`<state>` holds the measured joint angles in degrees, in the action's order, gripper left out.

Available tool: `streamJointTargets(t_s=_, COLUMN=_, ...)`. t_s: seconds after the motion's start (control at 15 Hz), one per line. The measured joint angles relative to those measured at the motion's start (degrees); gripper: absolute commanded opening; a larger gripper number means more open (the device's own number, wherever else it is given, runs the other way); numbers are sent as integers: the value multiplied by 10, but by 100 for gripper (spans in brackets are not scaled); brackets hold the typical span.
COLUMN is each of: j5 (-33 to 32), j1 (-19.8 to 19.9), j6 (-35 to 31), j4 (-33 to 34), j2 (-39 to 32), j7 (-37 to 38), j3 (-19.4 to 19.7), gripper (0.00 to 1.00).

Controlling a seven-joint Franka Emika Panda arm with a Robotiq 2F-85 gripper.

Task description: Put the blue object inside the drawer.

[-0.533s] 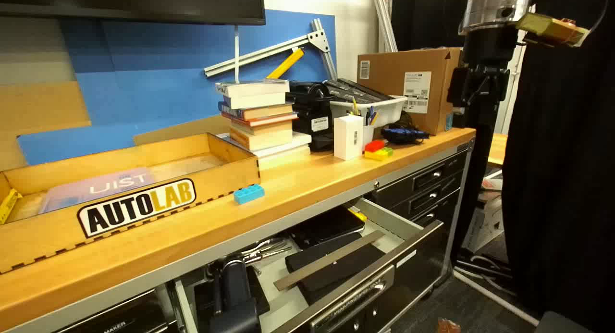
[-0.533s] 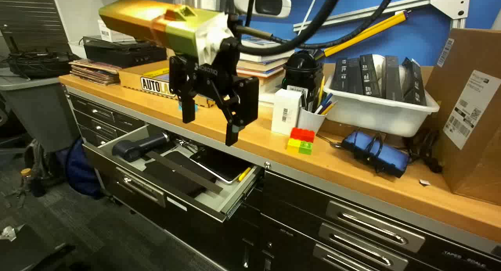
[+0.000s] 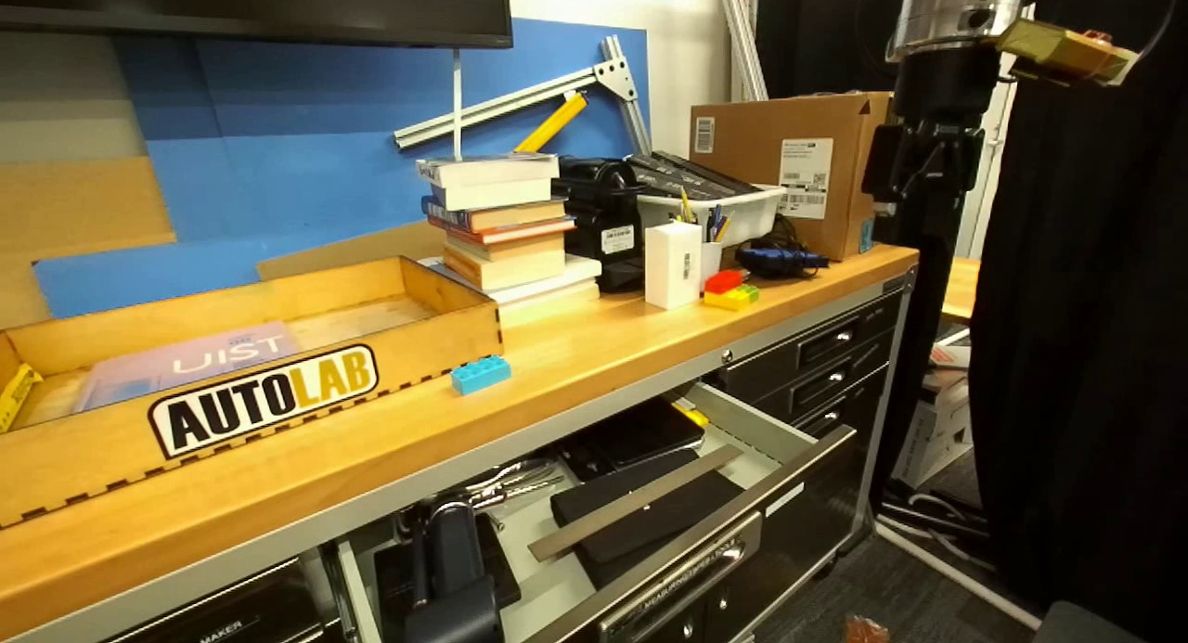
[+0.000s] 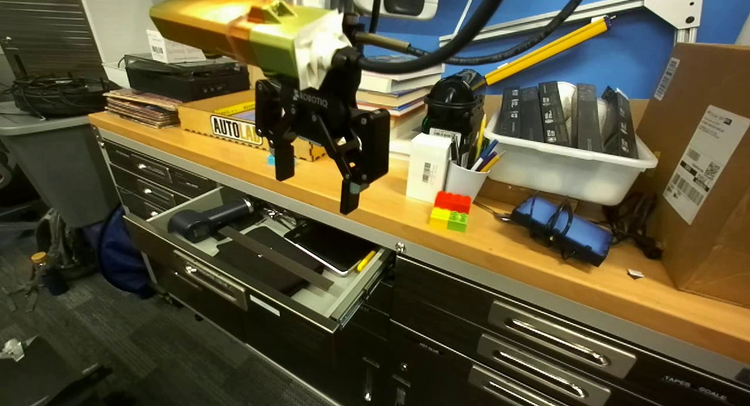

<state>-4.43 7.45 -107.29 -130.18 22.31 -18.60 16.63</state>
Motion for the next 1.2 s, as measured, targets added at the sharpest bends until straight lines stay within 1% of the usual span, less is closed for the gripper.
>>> streamJointTargets(t_s=0.13, j5=-2, j1=0, j6=-14, j4=-1, j2=-2, j7=27, j3=-19, gripper=100)
streamJointTargets(t_s=0.2, j5=-5, j1=-1, j6=-26, j4=-2, j2=-3, j7=46, j3=-36, gripper=100)
streamJointTargets(t_s=0.33, j5=-15, j1=-10, j6=-47, j4=-3, j2=-4, j7=89, j3=-80, gripper=100)
streamJointTargets(t_s=0.53, j5=-29, j1=-35, j6=-69, j4=-3, j2=-11, j7=150, j3=-146, gripper=100)
streamJointTargets(t_s=0.67, j5=-32, j1=-55, j6=-84, j4=-1, j2=-24, j7=178, j3=-179, gripper=100)
streamJointTargets(t_s=0.87, j5=-32, j1=-84, j6=-120, j4=2, j2=-56, j7=201, j3=-216, gripper=100)
streamJointTargets(t_s=1.07, j5=-27, j1=-110, j6=-164, j4=8, j2=-99, j7=224, j3=-240, gripper=100)
streamJointTargets(t_s=1.2, j5=-16, j1=-125, j6=-188, j4=18, j2=-135, j7=253, j3=-252, gripper=100)
